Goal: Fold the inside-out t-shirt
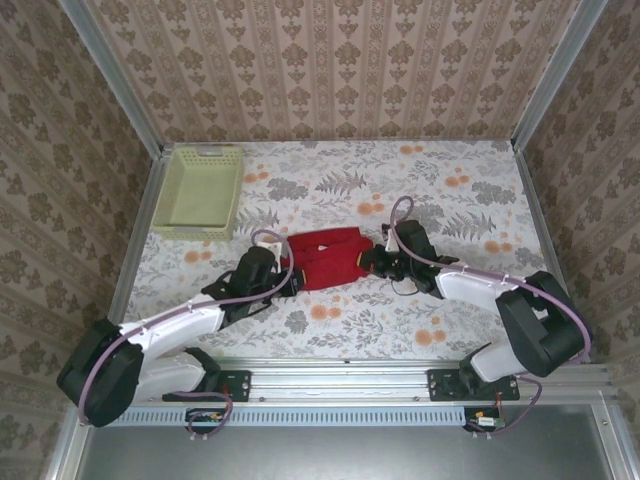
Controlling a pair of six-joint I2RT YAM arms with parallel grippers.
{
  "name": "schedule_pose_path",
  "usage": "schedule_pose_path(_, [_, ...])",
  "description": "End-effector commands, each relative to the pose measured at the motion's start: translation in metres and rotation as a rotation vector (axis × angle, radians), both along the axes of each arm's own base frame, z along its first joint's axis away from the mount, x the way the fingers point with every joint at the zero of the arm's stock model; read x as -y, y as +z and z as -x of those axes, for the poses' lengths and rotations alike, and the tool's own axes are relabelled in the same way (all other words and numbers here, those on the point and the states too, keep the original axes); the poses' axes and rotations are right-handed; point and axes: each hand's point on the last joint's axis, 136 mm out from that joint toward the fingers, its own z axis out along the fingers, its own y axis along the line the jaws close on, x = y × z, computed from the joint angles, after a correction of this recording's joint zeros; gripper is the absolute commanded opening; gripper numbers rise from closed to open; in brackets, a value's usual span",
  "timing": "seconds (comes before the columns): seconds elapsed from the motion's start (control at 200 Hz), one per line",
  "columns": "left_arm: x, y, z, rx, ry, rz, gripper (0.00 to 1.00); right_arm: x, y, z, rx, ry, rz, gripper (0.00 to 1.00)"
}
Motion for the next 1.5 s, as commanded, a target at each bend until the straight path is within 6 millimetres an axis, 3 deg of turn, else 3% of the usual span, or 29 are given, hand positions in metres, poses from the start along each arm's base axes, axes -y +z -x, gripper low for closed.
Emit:
schedule_pose_path(0.0, [-0.007, 0.015, -0.009, 0.065, 0.060, -0.006, 0.00, 0.007, 0.005, -0.004, 0.061, -0.018, 0.038, 0.00])
schedule_pose_path(0.065, [-0.005, 0.035, -0.014, 0.117, 0.046, -0.019, 0.00, 0.005, 0.012, -0.009, 0.092, -0.005, 0.050, 0.00])
schedule_pose_path(0.095, [-0.004, 0.043, -0.017, 0.144, 0.036, -0.029, 0.02, 0.005, 0.029, -0.012, 0.139, -0.002, 0.046, 0.00])
schedule_pose_path(0.23, [-0.010, 0.076, -0.039, 0.260, 0.063, -0.102, 0.07, 0.005, 0.060, -0.028, 0.252, 0.002, 0.093, 0.00])
schedule_pose_path(0.455, [-0.020, 0.091, -0.091, 0.284, 0.141, -0.123, 0.09, 0.004, 0.095, -0.061, 0.390, -0.010, 0.174, 0.00])
schedule_pose_path(0.475, [-0.021, 0.090, -0.095, 0.283, 0.147, -0.129, 0.09, 0.002, 0.086, -0.065, 0.374, -0.006, 0.190, 0.00])
schedule_pose_path(0.605, [-0.022, 0.078, -0.121, 0.266, 0.176, -0.183, 0.10, -0.004, 0.076, -0.090, 0.374, -0.013, 0.233, 0.00])
schedule_pose_path(0.795, [-0.024, 0.035, -0.147, 0.147, 0.198, -0.218, 0.10, -0.010, 0.034, -0.116, 0.280, -0.012, 0.299, 0.00])
schedule_pose_path(0.99, [-0.020, -0.008, -0.147, 0.021, 0.178, -0.249, 0.13, -0.005, -0.005, -0.119, 0.182, -0.014, 0.371, 0.00])
schedule_pose_path(1.105, [-0.020, -0.019, -0.139, -0.020, 0.172, -0.235, 0.20, -0.001, -0.007, -0.113, 0.174, -0.014, 0.374, 0.00])
schedule_pose_path(1.23, [-0.023, -0.014, -0.133, -0.054, 0.169, -0.204, 0.37, -0.001, 0.002, -0.107, 0.173, -0.004, 0.362, 0.00])
schedule_pose_path(1.365, [-0.028, 0.004, -0.118, -0.052, 0.177, -0.163, 0.50, 0.001, 0.008, -0.096, 0.148, 0.011, 0.349, 0.12])
schedule_pose_path(1.495, [-0.036, 0.007, -0.098, -0.073, 0.187, -0.136, 0.63, 0.006, 0.005, -0.084, 0.110, 0.010, 0.300, 0.42])
